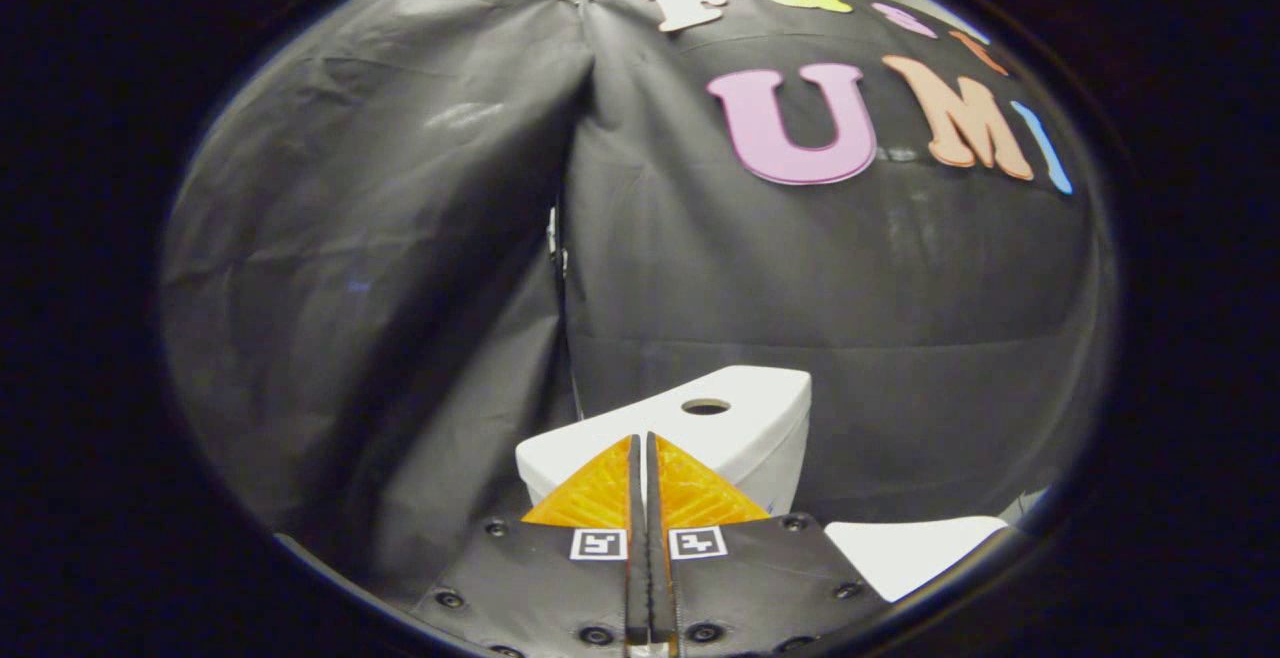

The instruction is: Open the toilet lid.

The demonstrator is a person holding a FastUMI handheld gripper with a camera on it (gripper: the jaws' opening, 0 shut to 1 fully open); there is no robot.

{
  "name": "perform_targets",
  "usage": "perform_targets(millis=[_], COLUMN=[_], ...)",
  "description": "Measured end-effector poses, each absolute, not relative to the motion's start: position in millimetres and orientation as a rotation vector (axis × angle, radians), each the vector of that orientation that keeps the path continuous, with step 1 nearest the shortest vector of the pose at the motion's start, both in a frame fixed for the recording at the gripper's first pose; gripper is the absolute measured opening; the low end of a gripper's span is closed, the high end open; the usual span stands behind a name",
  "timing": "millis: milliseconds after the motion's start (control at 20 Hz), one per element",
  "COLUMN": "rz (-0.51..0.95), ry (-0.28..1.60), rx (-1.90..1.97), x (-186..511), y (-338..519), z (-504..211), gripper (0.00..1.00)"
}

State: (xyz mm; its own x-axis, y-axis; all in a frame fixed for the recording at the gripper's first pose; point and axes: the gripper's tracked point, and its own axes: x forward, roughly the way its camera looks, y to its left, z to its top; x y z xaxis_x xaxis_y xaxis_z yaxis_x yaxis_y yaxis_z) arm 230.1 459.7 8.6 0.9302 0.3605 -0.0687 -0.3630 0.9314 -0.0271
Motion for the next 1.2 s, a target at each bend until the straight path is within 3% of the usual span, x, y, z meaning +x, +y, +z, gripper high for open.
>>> perform_targets(millis=[550, 900, 1200], rz=[0.266, 0.105, -0.023], ry=[0.03, -0.016, -0.059], rx=[-0.048, -0.004, 0.091], x=[232.4, 237.6, 226.6], y=[413.0, 332.0, 254.5], z=[25.2, 51.4, 67.8], gripper=[0.06, 0.9, 0.89])
